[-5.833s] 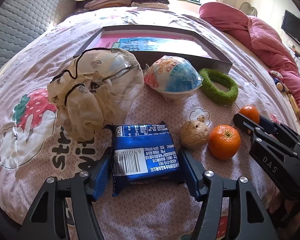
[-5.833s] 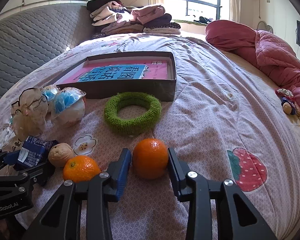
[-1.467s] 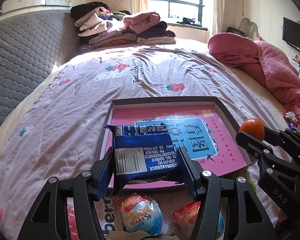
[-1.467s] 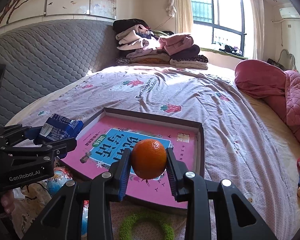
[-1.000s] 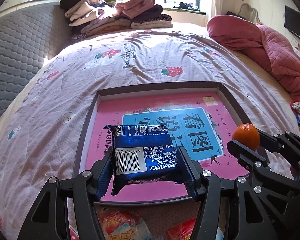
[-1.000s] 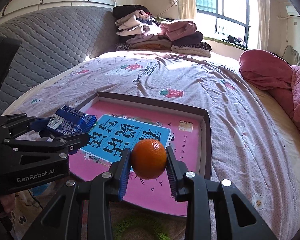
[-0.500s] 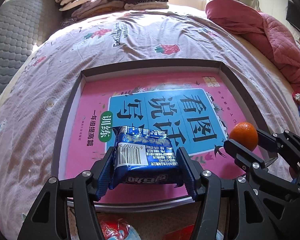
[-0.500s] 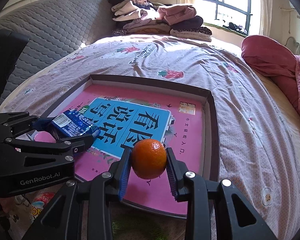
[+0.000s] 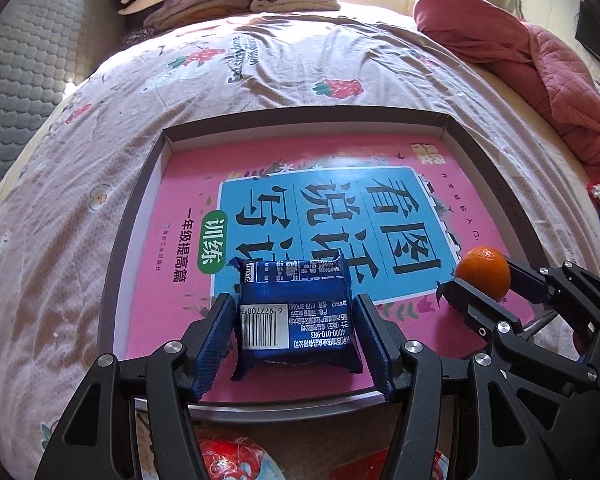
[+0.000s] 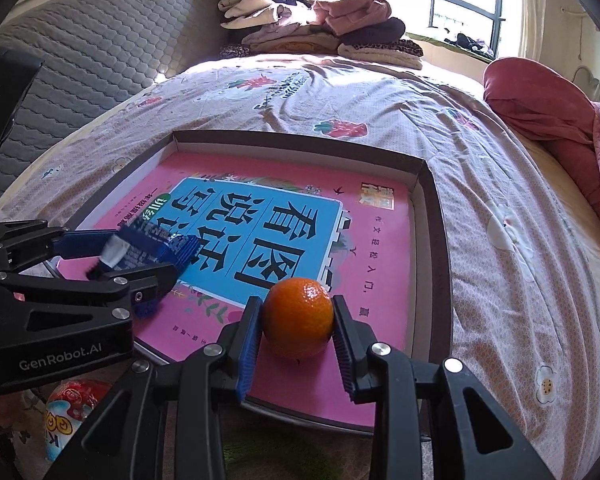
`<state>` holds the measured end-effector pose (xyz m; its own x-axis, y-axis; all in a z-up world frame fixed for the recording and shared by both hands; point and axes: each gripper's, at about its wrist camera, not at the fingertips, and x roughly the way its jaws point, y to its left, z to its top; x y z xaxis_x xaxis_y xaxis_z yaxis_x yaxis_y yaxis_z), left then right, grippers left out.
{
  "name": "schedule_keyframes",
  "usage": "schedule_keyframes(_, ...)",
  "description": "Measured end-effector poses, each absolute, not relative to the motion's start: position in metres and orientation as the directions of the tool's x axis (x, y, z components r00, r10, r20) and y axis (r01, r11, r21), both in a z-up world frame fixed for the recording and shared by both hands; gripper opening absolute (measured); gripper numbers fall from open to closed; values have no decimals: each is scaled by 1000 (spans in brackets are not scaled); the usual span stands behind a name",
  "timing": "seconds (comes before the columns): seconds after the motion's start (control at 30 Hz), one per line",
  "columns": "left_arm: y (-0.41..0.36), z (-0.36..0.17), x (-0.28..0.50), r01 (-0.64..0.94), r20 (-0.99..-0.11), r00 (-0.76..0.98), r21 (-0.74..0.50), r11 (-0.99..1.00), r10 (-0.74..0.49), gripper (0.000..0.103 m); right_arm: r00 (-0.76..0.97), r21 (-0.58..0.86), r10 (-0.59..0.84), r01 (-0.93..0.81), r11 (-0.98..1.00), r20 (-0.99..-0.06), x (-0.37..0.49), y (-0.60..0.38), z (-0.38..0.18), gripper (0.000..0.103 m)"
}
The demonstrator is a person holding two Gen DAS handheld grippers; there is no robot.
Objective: Organize objects
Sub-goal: 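Open the right tool to drop the orange on the book while the left tool releases the packet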
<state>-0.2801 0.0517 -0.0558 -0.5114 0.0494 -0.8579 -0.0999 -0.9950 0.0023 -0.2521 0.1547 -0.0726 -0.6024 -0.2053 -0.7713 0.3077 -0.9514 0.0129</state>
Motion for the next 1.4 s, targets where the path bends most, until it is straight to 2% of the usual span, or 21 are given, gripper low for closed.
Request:
schedule_keyframes(0.27,48,-53,-278,-89,-858,-512,0,-996,45,62,-591,25,-208,302,-953,-779,-253,157,-72,35)
schedule_keyframes(0.53,47,-47,-271,-85,-851,-524,-2,-996,46,62,-595,34,-213,297,-954,-775,-251,160,-67,43)
schedule_keyframes(1.13,41,-22,-244,-53,-814,-579,-24,-998,50,63,-651,30,-228,300,-954,-724,-236,162,-36,45)
schedule_keyframes(1.4,41,-13,-233,-46,-795,-605,-34,-998,55,71,-684,15,-232,308,-951,-691,-224,161,-19,48)
